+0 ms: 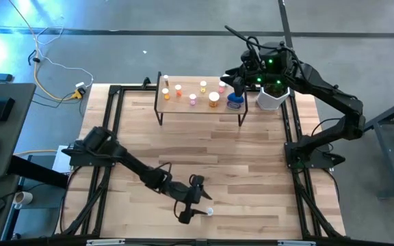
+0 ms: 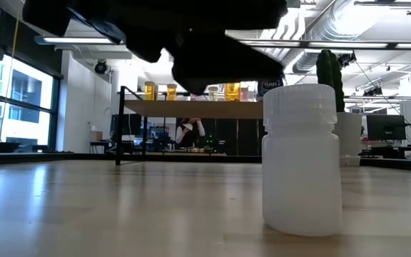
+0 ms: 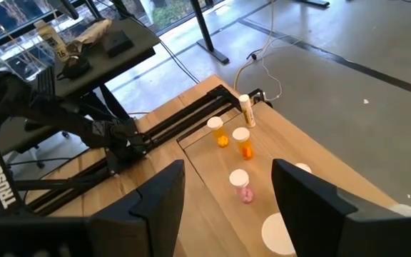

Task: Pick and place medicine bottles onto shelf by color
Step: Put the white medicine bottle on the shelf

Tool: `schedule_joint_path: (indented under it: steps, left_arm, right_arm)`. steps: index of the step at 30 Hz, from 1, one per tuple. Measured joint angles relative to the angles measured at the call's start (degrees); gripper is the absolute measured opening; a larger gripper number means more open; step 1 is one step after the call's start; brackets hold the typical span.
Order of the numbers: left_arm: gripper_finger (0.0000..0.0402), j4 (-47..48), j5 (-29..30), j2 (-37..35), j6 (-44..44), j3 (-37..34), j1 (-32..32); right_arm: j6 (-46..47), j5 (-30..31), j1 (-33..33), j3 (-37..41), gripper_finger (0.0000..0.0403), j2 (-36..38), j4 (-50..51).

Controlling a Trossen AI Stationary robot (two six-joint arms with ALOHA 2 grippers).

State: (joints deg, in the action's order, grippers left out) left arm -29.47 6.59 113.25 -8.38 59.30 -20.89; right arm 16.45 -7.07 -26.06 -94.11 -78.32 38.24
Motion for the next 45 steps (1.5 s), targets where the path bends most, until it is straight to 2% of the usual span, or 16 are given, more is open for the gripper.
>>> schedule_joint_path:
  steps: [8,15,23,27,34,37,40,45]
  left_arm:
    - [0.0268,-4.15,-1.42,4.29,-0.51,0.27,-0.98]
    - [0.0268,-4.11,-1.62,8.63,-0.46,4.90,-0.98]
    - [0.0266,1.06,-1.32,10.15,-2.43,8.06,-0.98]
    - [0.0239,2.16,-0.81,10.15,-2.48,8.31,-0.98]
    - [0.0147,2.53,-1.02,10.06,-3.74,8.31,-0.96]
    - [0.0121,2.86,-1.82,9.68,-5.57,8.31,-0.91]
    - [0.0120,4.64,-1.90,8.57,-7.52,8.25,-0.60]
    - [0.0145,10.62,-0.57,4.84,-8.00,8.29,0.58]
  right_arm:
    - [0.00,0.02,0.00,0.00,0.0201,-0.02,0.66]
    - [0.00,0.04,0.00,0.00,0.0201,-0.04,2.26]
    - [0.00,0.04,0.00,0.00,0.0201,-0.04,3.87]
    - [0.00,0.04,-0.02,0.00,0.0201,-0.04,4.34]
    - [-0.01,0.07,-0.01,0.00,0.0201,-0.04,4.37]
    - [0.00,0.07,-0.02,0.00,0.0201,-0.04,4.37]
    - [0.00,0.05,-0.02,0.00,0.0201,-0.04,4.39]
    - [0.00,0.05,-0.01,0.00,0.0201,-0.04,4.85]
